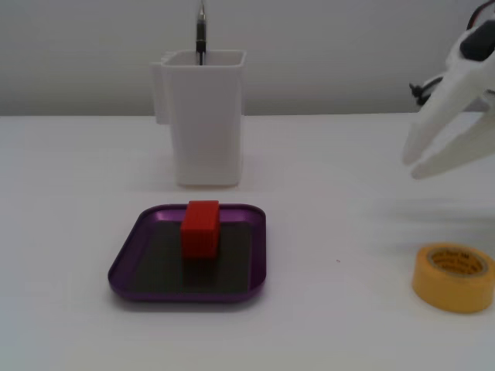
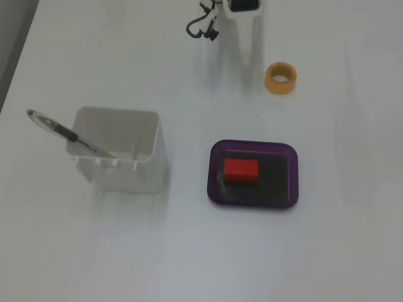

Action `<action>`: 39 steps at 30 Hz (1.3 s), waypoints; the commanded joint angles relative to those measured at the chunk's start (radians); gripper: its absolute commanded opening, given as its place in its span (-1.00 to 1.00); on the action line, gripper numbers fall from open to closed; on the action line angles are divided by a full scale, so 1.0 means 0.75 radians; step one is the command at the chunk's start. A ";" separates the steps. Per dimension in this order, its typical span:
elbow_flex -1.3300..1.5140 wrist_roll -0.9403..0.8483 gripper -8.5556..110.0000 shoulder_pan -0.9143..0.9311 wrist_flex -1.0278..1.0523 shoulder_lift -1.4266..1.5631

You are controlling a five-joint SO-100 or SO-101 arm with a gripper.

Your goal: Remove the cube from the box.

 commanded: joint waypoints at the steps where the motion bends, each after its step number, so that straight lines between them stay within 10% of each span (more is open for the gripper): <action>1: -0.192 -0.016 -0.84 0.010 -0.033 -0.090; 39: -2.307 -0.010 -0.56 0.008 0.100 -2.861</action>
